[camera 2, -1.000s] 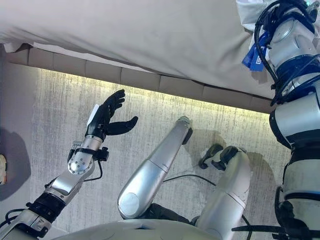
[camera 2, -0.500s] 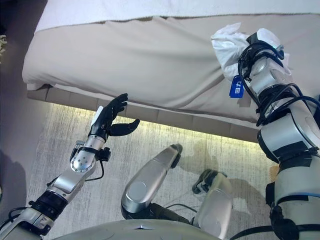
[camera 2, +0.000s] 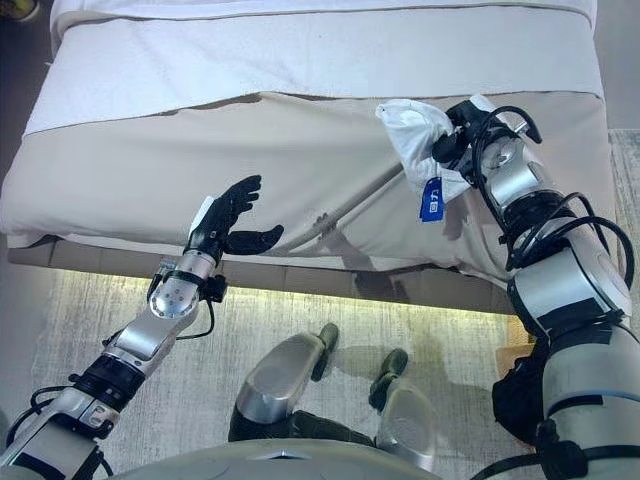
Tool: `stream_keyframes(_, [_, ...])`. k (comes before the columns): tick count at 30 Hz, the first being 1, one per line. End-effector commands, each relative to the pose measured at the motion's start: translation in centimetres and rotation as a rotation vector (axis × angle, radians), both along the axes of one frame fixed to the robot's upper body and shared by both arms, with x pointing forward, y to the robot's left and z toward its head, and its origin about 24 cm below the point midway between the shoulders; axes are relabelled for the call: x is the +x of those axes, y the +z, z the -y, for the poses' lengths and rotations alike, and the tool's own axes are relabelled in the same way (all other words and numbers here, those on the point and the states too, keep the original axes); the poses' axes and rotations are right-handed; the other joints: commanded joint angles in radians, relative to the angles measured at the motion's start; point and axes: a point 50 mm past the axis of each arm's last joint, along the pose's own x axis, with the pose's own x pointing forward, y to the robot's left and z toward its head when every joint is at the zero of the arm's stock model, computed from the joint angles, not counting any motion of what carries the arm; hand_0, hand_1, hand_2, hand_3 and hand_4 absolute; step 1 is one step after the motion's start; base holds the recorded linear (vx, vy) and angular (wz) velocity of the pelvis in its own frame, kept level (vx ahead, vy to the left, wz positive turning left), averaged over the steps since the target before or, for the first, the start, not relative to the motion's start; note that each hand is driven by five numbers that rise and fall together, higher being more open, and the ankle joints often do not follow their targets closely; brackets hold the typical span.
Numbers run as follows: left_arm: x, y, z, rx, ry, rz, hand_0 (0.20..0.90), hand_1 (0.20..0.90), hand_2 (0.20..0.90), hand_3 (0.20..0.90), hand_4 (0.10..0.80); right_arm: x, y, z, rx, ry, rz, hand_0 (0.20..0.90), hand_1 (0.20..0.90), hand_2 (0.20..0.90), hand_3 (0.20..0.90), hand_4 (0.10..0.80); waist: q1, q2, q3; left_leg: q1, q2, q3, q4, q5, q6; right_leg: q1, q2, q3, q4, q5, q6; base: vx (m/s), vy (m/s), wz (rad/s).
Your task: Pick up the clothes from the bed and place them into the basket
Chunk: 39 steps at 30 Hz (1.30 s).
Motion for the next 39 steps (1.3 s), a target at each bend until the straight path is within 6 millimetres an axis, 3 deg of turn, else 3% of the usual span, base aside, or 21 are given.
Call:
stream_keyframes(1, [-1.1, -2.5, -1.2, 0.011, 0.075, -0.04, 0.9, 0.9, 0.9, 0.9, 0.8, -3.0, 8.2, 7.0, -0.007, -0.223, 0.297, 0.3, 0.3, 0.3, 0.2, 0.1, -0.112, -0.072, -0.372, -0.15, 0.042, 0.071, 0.174, -0.084, -0.048, 0.002, 0.067, 0.003, -0.15, 0.016, -0.036, 0.043, -0.006, 0.1])
stream_keyframes(2, [-1.0, -2.5, -1.2, 0.013, 0.075, -0.042, 0.9, 0.9, 0.9, 0.9, 0.8, -3.0, 7.8, 7.1, 0.054, -0.216, 0.29, 0.312, 0.312, 0.312, 0.214, 0.114, -0.117, -0.073, -0.378, -0.143, 0.043, 0.073, 0.169, -0.086, -0.048, 0.008, 0.068, 0.006, -0.157, 0.018, -0.036, 0.04, -0.007, -0.14])
stream_keyframes(3, [-0.9, -2.5, -1.2, 0.013, 0.075, -0.043, 0.9, 0.9, 0.9, 0.9, 0.8, -3.1, 7.6, 7.2, 0.073, -0.213, 0.287, 0.5, 0.5, 0.5, 0.433, 0.333, -0.117, -0.074, -0.379, -0.141, 0.043, 0.073, 0.168, -0.087, -0.049, 0.01, 0.068, 0.007, -0.158, 0.018, -0.035, 0.028, -0.007, -0.21])
stream_keyframes(4, [-0.9, -2.6, -1.2, 0.012, 0.075, -0.045, 0.9, 0.9, 0.9, 0.9, 0.8, -3.1, 7.4, 7.2, 0.097, -0.211, 0.287, 0.531, 0.531, 0.531, 0.469, 0.369, -0.119, -0.074, -0.382, -0.138, 0.044, 0.075, 0.164, -0.088, -0.048, 0.013, 0.069, 0.007, -0.163, 0.019, -0.035, 0.019, -0.006, -0.11])
stream_keyframes(5, [-0.9, -2.6, -1.2, 0.014, 0.074, -0.049, 0.9, 0.9, 0.9, 0.9, 0.8, -3.2, 7.0, 7.4, 0.114, -0.211, 0.283, 0.801, 0.801, 0.801, 0.785, 0.685, -0.12, -0.075, -0.385, -0.134, 0.044, 0.074, 0.157, -0.087, -0.049, 0.017, 0.07, 0.009, -0.169, 0.021, -0.034, 0.0, 0.0, 0.0])
stream_keyframes(6, [-0.9, -2.7, -1.2, 0.013, 0.071, -0.053, 0.9, 0.9, 0.9, 0.9, 0.8, -3.2, 6.5, 7.4, 0.139, -0.197, 0.272, 0.9, 0.9, 0.9, 0.9, 0.8, -0.121, -0.075, -0.388, -0.128, 0.045, 0.071, 0.144, -0.083, -0.049, 0.021, 0.071, 0.01, -0.178, 0.025, -0.032, 0.013, -0.012, -0.04])
stream_keyframes(7, [-1.0, -2.9, -1.1, 0.014, 0.068, -0.055, 0.9, 0.9, 0.9, 0.9, 0.8, -3.2, 5.9, 7.4, 0.153, -0.191, 0.259, 0.9, 0.9, 0.9, 0.9, 0.8, -0.12, -0.076, -0.394, -0.122, 0.047, 0.066, 0.124, -0.075, -0.05, 0.026, 0.073, 0.01, -0.189, 0.028, -0.031, 0.008, -0.016, -0.16])
stream_keyframes(8, [-1.2, -3.0, -1.2, 0.016, 0.066, -0.059, 0.9, 0.9, 0.9, 0.9, 0.8, -3.2, 5.6, 7.4, 0.161, -0.19, 0.257, 0.771, 0.771, 0.771, 0.749, 0.649, -0.118, -0.077, -0.397, -0.118, 0.048, 0.063, 0.112, -0.07, -0.05, 0.029, 0.075, 0.009, -0.197, 0.031, -0.03, 0.006, -0.02, -0.26])
stream_keyframes(9, [-1.3, -3.0, -1.2, 0.019, 0.066, -0.061, 0.9, 0.9, 0.9, 0.9, 0.8, -3.2, 5.4, 7.5, 0.17, -0.19, 0.254, 0.716, 0.716, 0.716, 0.686, 0.586, -0.116, -0.078, -0.399, -0.114, 0.049, 0.059, 0.099, -0.065, -0.051, 0.032, 0.076, 0.008, -0.203, 0.033, -0.028, -0.002, -0.024, -0.26])
stream_keyframes(10, [-1.3, -3.1, -1.4, 0.021, 0.069, -0.063, 0.9, 0.9, 0.9, 0.9, 0.8, -3.2, 5.0, 7.5, 0.181, -0.185, 0.246, 0.561, 0.561, 0.561, 0.505, 0.405, -0.113, -0.078, -0.402, -0.11, 0.049, 0.054, 0.086, -0.059, -0.052, 0.036, 0.078, 0.005, -0.211, 0.036, -0.027, -0.01, -0.028, 0.09])
stream_keyframes(11, [-1.4, -3.1, -1.5, 0.023, 0.071, -0.063, 0.9, 0.9, 0.9, 0.9, 0.8, -3.2, 4.8, 7.4, 0.185, -0.182, 0.239, 0.509, 0.509, 0.509, 0.444, 0.344, -0.111, -0.079, -0.405, -0.108, 0.05, 0.051, 0.074, -0.053, -0.052, 0.038, 0.079, 0.003, -0.217, 0.038, -0.027, -0.011, -0.025, 0.37])
stream_keyframes(14, [-1.3, -3.0, -1.7, 0.026, 0.074, -0.059, 0.9, 0.9, 0.9, 0.9, 0.8, -3.1, 4.2, 7.2, 0.197, -0.172, 0.227, 0.446, 0.446, 0.446, 0.37, 0.27, -0.104, -0.08, -0.411, -0.101, 0.052, 0.042, 0.041, -0.036, -0.055, 0.044, 0.083, -0.005, -0.235, 0.044, -0.024, -0.032, -0.026, 0.35])
stream_keyframes(16, [-1.3, -3.0, -1.7, 0.028, 0.075, -0.057, 0.9, 0.9, 0.9, 0.9, 0.8, -3.0, 4.0, 7.1, 0.206, -0.167, 0.22, 0.448, 0.448, 0.448, 0.373, 0.273, -0.098, -0.081, -0.417, -0.097, 0.052, 0.035, 0.018, -0.025, -0.056, 0.05, 0.086, -0.01, -0.253, 0.051, -0.022, -0.031, -0.031, 0.54])
stream_keyframes(19, [-1.3, -3.1, -1.8, 0.03, 0.074, -0.056, 0.9, 0.9, 0.9, 0.9, 0.8, -2.9, 3.9, 7.1, 0.213, -0.168, 0.212, 0.594, 0.594, 0.594, 0.543, 0.443, -0.095, -0.082, -0.423, -0.092, 0.051, 0.026, -0.006, -0.012, -0.057, 0.056, 0.089, -0.014, -0.271, 0.059, -0.018, -0.012, -0.019, 0.2])
stream_keyframes(21, [-1.3, -3.1, -1.8, 0.033, 0.07, -0.057, 0.9, 0.9, 0.9, 0.9, 0.8, -2.9, 3.8, 7.1, 0.218, -0.174, 0.209, 0.9, 0.9, 0.9, 0.9, 0.8, -0.093, -0.084, -0.428, -0.095, 0.049, 0.021, -0.015, -0.007, -0.058, 0.059, 0.092, -0.018, -0.286, 0.066, -0.017, -0.018, -0.019, -0.12])
stream_keyframes(28, [-1.2, -3.2, -1.9, 0.035, 0.07, -0.053, 0.9, 0.9, 0.9, 0.9, 0.8, -2.8, 3.7, 6.9, 0.227, -0.174, 0.204, 0.9, 0.9, 0.9, 0.9, 0.8, -0.092, -0.086, -0.435, -0.098, 0.045, 0.017, -0.022, -0.005, -0.056, 0.061, 0.091, -0.015, -0.314, 0.083, -0.01, -0.008, -0.004, -0.26])
stream_keyframes(29, [-1.1, -3.1, -1.9, 0.036, 0.072, -0.051, 0.9, 0.9, 0.9, 0.9, 0.8, -2.7, 3.6, 6.9, 0.226, -0.179, 0.21, 0.573, 0.573, 0.573, 0.518, 0.418, -0.093, -0.086, -0.436, -0.098, 0.045, 0.019, -0.022, -0.007, -0.055, 0.061, 0.091, -0.014, -0.315, 0.084, -0.01, 0.0, -0.003, -0.28])
stream_keyframes(31, [-1.1, -3.1, -1.9, 0.04, 0.073, -0.051, 0.9, 0.9, 0.9, 0.9, 0.8, -2.7, 3.6, 6.8, 0.234, -0.176, 0.216, 0.338, 0.338, 0.338, 0.244, 0.144, -0.093, -0.087, -0.436, -0.095, 0.046, 0.022, -0.022, -0.009, -0.054, 0.063, 0.09, -0.012, -0.316, 0.085, -0.009, 0.004, -0.005, -0.16])
stream_keyframes(32, [-1.0, -3.0, -1.9, 0.041, 0.075, -0.049, 0.9, 0.9, 0.9, 0.9, 0.8, -2.7, 3.6, 6.8, 0.23, -0.18, 0.223, 0.3, 0.3, 0.3, 0.2, 0.1, -0.094, -0.086, -0.436, -0.094, 0.046, 0.024, -0.022, -0.01, -0.054, 0.063, 0.089, -0.011, -0.318, 0.087, -0.008, 0.011, -0.002, -0.06])
stream_keyframes(39, [-1.2, -3.1, -2.2, 0.042, 0.094, -0.053, 0.9, 0.9, 0.9, 0.9, 0.8, -2.8, 3.6, 6.9, 0.233, -0.205, 0.266, 0.3, 0.3, 0.3, 0.2, 0.1, -0.103, -0.081, -0.438, -0.084, 0.049, 0.037, -0.022, -0.018, -0.053, 0.069, 0.087, 0.001, -0.333, 0.095, -0.001, 0.005, 0.001, -0.01])
